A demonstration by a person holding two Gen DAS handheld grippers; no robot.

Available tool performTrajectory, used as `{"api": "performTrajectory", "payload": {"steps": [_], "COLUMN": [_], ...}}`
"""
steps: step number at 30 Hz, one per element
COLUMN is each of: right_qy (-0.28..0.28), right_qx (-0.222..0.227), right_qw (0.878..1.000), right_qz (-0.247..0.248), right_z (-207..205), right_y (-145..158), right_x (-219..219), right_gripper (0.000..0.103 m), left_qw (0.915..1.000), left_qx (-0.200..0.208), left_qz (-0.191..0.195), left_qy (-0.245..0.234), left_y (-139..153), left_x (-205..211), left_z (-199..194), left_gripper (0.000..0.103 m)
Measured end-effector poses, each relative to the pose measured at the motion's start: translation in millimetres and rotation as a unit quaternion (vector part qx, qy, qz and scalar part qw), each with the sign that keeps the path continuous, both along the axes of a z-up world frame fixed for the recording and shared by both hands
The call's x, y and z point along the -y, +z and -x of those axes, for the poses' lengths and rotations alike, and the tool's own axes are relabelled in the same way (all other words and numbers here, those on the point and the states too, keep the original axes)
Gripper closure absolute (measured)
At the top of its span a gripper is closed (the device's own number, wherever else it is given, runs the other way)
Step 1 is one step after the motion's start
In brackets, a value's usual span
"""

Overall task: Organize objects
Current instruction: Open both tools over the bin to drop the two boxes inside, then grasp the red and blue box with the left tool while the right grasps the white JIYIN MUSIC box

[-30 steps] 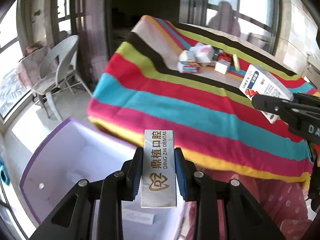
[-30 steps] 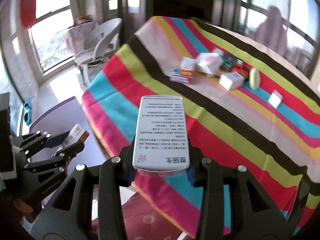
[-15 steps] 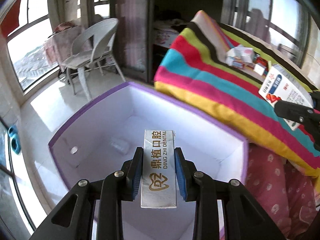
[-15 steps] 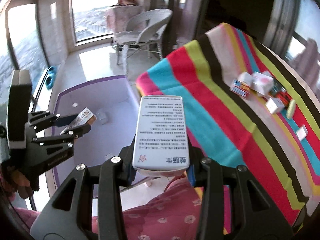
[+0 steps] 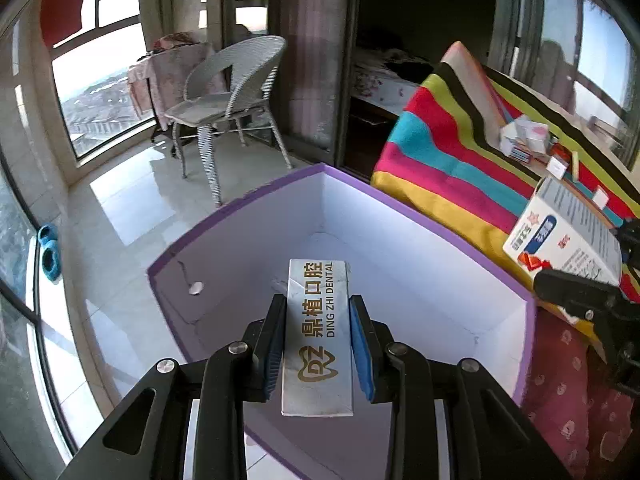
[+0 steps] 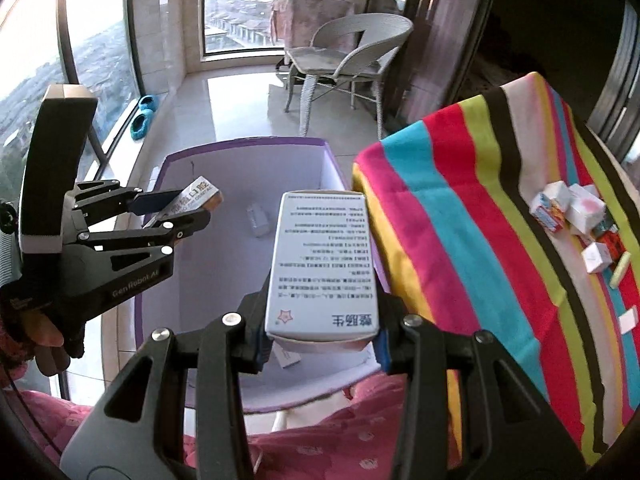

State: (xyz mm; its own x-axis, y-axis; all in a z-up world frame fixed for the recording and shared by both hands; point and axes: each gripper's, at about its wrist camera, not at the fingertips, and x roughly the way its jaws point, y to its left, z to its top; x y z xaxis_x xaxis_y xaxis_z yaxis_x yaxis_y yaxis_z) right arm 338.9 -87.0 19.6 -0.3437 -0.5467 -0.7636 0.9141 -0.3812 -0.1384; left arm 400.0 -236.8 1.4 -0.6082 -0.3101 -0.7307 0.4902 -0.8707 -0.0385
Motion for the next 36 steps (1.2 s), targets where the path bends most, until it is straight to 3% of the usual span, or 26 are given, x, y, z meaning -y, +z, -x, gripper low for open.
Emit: {"api": "performTrajectory", "payload": {"steps": [5,7,9,11,14,17,22,24,27,32,36], "right_qy": [0.029,0.035,0.033,0.025,0.000,-0.053,-0.163,-0.207,-0.263,-0.340,-0.385], "right_qx": [0.016,0.018,0.014,0.018,0.030,0.033,0.021,0.015,0.017,0.024,0.030], "right_qw": [0.999,0.999,0.999,0.999,0.999,0.998,0.986,0.977,0.964,0.938,0.920], "right_qz": [0.003,0.000,0.001,0.010,0.022,0.033,0.038,0.039,0.049,0.065,0.069], "right_z": [-0.7,1.0,3.8,14.1,36.6,74.0,137.4,162.6,193.0,235.8,271.2], "right_y": [-10.7,-16.4,-19.3,-19.9,-18.6,-15.3,-10.1,-8.0,-3.6,4.7,4.4], "right_x": [9.5,13.0,13.8,8.0,-7.3,-36.4,-98.7,-130.3,-172.9,-228.1,-263.6], "right_gripper": [0.059,0.053,0.041,0.038,0.035,0.033,0.030,0.030,0.030,0.028,0.025], "left_qw": [0.9996,0.9990,0.9980,0.9968,0.9966,0.9981,0.9973,0.9923,0.9871,0.9832,0.9864], "left_qx": [0.014,0.024,0.033,0.035,0.026,0.020,0.014,0.017,0.011,0.003,0.002], "left_qz": [0.000,-0.014,-0.024,-0.030,-0.035,-0.042,-0.044,-0.049,-0.046,-0.057,-0.050], "left_qy": [0.023,0.034,0.049,0.065,0.070,0.042,-0.057,-0.113,-0.153,-0.174,-0.157], "left_y": [-5.5,-8.6,-10.9,-11.4,-7.1,-0.1,15.2,21.5,26.3,24.5,21.0], "left_x": [11.8,16.5,20.0,20.8,10.5,-6.4,-56.4,-81.7,-110.0,-147.8,-170.1], "left_z": [3.1,7.1,12.5,20.0,30.8,55.6,128.6,175.1,235.4,326.4,379.6], "left_gripper": [0.070,0.069,0.053,0.029,0.025,0.023,0.021,0.020,0.020,0.020,0.020]}}
